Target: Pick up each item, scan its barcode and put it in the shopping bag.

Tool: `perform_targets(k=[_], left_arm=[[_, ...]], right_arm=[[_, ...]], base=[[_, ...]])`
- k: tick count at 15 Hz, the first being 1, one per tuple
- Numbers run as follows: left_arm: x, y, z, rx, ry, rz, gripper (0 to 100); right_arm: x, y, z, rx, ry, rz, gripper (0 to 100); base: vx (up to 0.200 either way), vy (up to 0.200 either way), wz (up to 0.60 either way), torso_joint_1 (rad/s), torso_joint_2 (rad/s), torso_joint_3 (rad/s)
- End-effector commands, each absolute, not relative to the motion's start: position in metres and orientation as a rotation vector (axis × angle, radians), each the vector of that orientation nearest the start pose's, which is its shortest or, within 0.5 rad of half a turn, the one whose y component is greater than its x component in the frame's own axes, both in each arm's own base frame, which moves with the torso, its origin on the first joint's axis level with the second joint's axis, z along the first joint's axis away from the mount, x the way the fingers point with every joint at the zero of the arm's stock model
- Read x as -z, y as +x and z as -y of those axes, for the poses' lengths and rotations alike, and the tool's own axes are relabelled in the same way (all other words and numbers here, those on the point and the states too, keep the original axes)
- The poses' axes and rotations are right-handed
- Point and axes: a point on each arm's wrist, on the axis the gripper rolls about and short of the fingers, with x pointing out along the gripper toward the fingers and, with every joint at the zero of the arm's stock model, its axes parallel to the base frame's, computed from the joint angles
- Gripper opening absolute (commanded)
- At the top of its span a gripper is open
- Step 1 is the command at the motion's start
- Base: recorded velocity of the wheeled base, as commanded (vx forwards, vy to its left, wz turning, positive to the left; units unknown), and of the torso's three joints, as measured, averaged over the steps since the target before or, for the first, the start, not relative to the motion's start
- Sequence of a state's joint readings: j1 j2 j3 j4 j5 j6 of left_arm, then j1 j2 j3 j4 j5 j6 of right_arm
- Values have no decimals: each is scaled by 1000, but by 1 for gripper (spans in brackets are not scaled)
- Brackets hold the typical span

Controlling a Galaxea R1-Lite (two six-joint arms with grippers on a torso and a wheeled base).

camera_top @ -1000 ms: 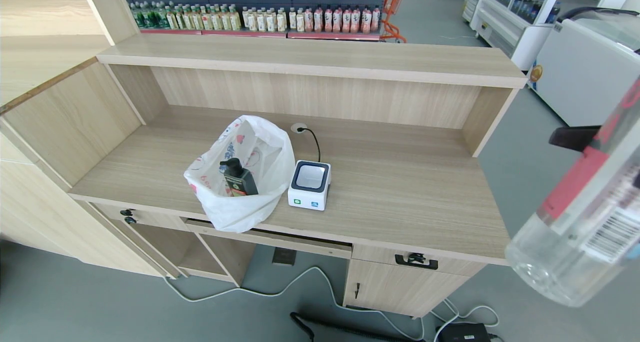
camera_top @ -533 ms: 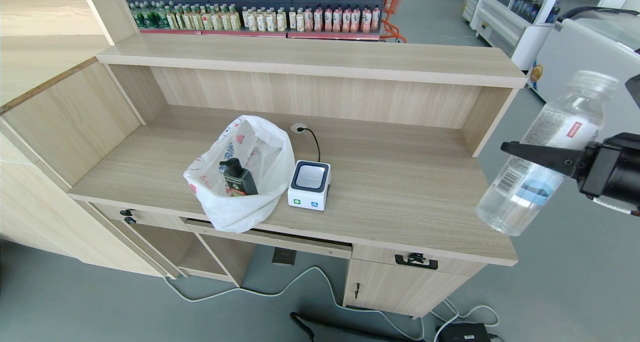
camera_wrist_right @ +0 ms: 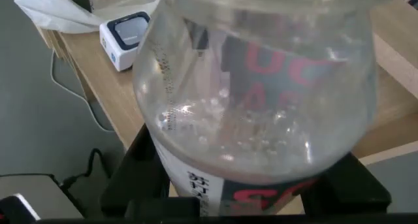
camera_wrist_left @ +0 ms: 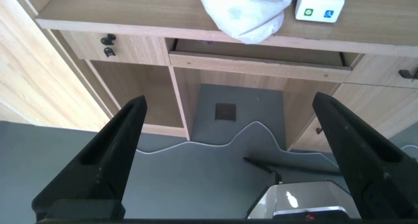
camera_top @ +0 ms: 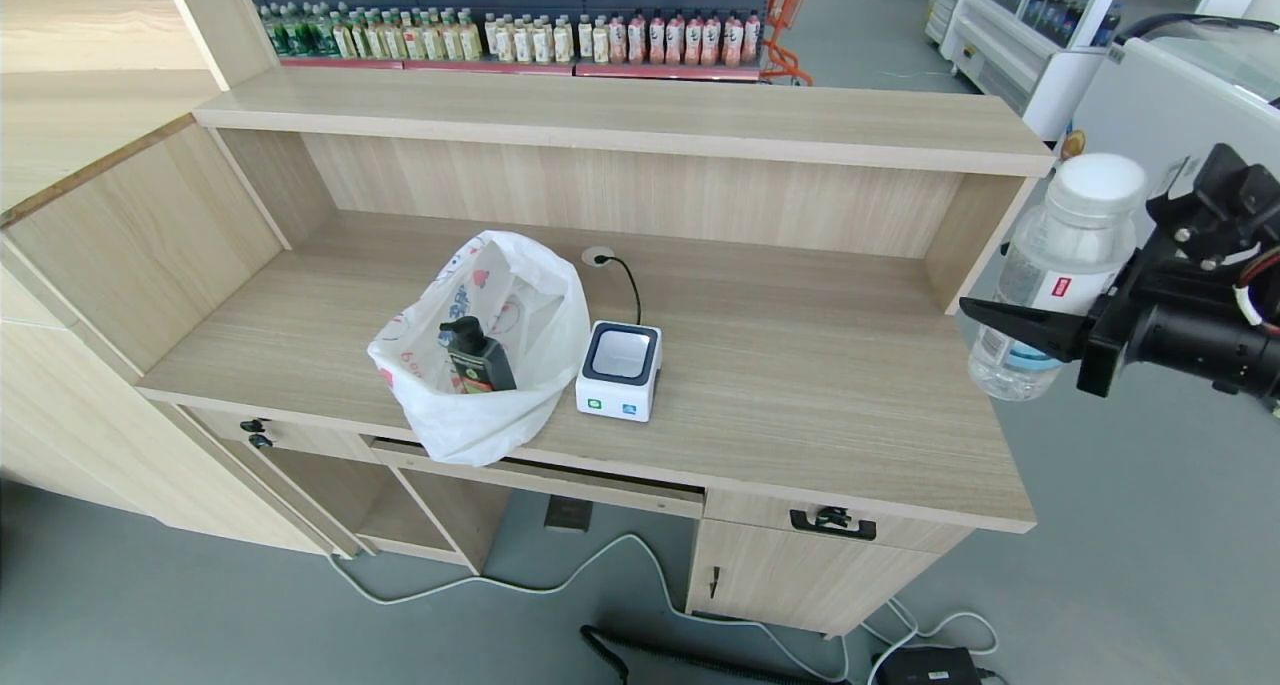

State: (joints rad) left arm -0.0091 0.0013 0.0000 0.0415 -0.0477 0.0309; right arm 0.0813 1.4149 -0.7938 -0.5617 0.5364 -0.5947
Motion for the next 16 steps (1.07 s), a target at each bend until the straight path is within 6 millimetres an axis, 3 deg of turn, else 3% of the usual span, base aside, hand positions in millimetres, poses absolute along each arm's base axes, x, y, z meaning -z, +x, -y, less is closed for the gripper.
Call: perform_targets(k=[1, 14, 16], left_arm=[[-71, -23, 1, 57, 30, -42, 100], [-71, -23, 1, 58, 34, -42, 100], [-71, -23, 1, 58, 36, -42, 100]], right_arm=[[-248, 240, -37, -608, -572, 115, 0], [-246, 248, -38, -527, -600, 138, 0], [-245, 249, -39, -528, -600, 138, 0]], base=[[0, 0, 0, 0, 0, 0], [0, 0, 0, 0, 0, 0], [0, 200, 0, 5, -5, 5]])
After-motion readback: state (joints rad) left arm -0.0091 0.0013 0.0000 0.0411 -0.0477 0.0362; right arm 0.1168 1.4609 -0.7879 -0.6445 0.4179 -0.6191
